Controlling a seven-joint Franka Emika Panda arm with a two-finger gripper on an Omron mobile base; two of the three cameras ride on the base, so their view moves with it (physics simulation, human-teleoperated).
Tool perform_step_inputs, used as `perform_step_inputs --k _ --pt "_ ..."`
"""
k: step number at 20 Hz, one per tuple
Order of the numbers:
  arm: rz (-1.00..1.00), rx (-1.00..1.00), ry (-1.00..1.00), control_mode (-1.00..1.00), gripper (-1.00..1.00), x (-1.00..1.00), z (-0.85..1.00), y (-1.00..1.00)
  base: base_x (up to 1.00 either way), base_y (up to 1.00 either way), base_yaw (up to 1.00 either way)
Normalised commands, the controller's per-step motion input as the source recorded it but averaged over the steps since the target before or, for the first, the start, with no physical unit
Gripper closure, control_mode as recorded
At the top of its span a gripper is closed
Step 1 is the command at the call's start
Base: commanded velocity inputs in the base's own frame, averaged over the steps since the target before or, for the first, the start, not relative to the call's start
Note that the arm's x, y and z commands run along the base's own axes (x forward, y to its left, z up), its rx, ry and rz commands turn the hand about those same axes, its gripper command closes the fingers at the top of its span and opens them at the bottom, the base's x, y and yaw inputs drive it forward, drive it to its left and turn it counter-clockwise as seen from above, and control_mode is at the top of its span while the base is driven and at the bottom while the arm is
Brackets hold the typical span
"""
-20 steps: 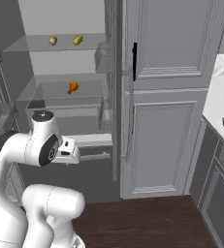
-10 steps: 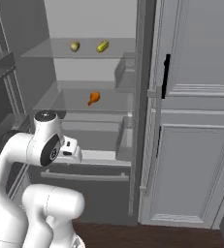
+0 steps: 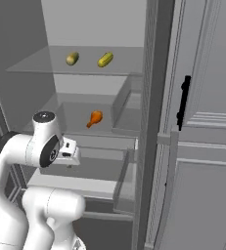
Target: Place one cucumber and one chicken drumstick in each tupperware on the nearby counter, to pack two identical lunches.
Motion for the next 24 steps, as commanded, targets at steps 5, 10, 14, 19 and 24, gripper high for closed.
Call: perform_step_inputs --k 5,10,14,19,24 --pt "0.00 0.00 0.00 1.00 -1.00 0.00 0.00 0.00 0.60 -0.01 0.00" --pt "0.00 0.00 0.00 1.00 -1.00 0.00 0.00 0.00 -0.04 -0.03 0.00" --pt "0.00 0.00 -0.10 -1.00 -1.00 0.00 0.05 0.02 0.00 0.00 0.00" --pt "0.10 0.00 -0.44 -1.00 -1.00 0.06 0.44 0.02 0.00 0.00 0.00" --pt "0.01 -0.01 -0.41 -1.00 -1.00 0.33 0.85 0.00 0.00 0.00 0.00"
